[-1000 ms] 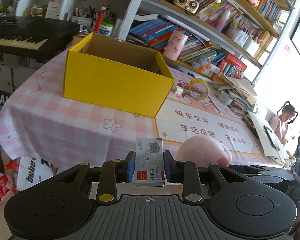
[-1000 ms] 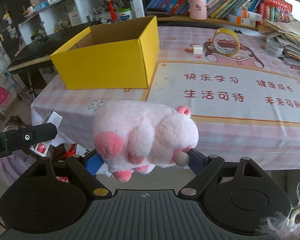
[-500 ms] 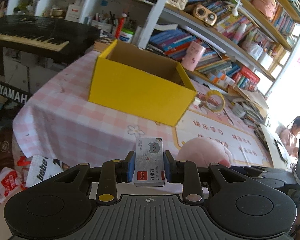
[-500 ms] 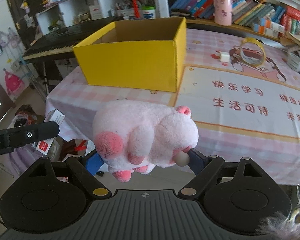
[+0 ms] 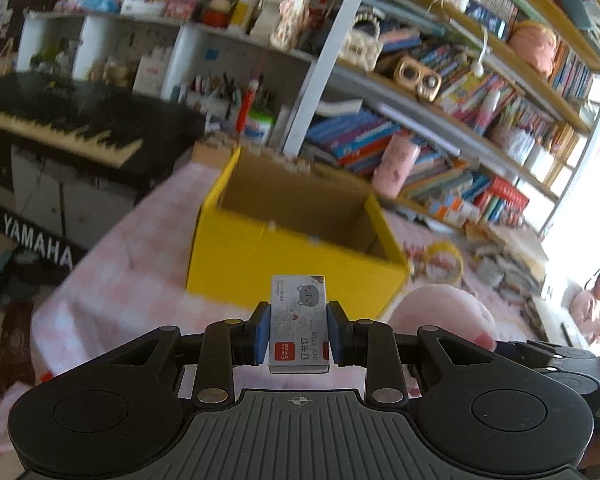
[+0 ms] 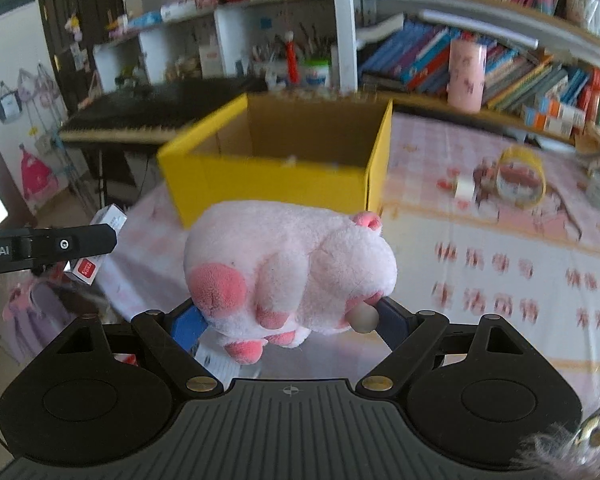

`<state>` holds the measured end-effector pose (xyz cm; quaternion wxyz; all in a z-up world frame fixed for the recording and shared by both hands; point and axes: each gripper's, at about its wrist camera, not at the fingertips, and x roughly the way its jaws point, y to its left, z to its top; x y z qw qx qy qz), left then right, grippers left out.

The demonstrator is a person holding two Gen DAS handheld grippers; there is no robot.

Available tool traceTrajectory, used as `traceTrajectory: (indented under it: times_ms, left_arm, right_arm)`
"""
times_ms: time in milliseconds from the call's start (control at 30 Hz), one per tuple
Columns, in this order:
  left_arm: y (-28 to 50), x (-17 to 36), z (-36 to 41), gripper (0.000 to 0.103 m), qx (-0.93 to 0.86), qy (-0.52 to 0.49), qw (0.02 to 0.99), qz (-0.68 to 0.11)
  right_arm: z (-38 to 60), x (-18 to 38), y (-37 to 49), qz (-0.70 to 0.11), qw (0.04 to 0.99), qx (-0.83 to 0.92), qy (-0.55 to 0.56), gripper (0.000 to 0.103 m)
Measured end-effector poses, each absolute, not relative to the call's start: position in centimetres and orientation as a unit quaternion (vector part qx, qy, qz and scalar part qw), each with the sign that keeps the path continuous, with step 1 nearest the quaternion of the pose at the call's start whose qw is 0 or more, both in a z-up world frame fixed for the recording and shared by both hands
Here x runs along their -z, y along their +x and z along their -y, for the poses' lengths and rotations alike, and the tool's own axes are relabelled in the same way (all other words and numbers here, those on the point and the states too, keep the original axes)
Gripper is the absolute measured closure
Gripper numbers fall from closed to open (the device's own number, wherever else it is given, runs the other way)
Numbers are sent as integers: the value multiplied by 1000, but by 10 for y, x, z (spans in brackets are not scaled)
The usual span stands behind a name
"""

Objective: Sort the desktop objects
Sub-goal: 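Carry the staples box and plush paw with both tools over the yellow box, then lower both tools into the yellow box and open them to release the objects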

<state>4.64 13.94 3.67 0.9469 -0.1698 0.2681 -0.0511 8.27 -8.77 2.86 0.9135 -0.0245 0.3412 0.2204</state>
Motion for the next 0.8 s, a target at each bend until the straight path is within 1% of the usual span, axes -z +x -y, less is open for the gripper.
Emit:
traceTrajectory:
  times_ms: [200,367,567,800]
  left_arm:
    - [89,-70,-137,75,54,-154,963,-214]
    - [130,-84,-132,75,56,-135,969,-199]
    - [176,-77,-128,75,40,-121,968,-217]
    - [227,-53,-127,75,15,-94,956,-277]
  right_arm:
    - [88,-66,123,-272,933,-232,-31,18]
    - [83,-82,170,-229,942,-240,-49,18]
    - [67,-70,227,-239,926,-275,-98,18]
    - [32,-35,274,-270,873,-339,-222,18]
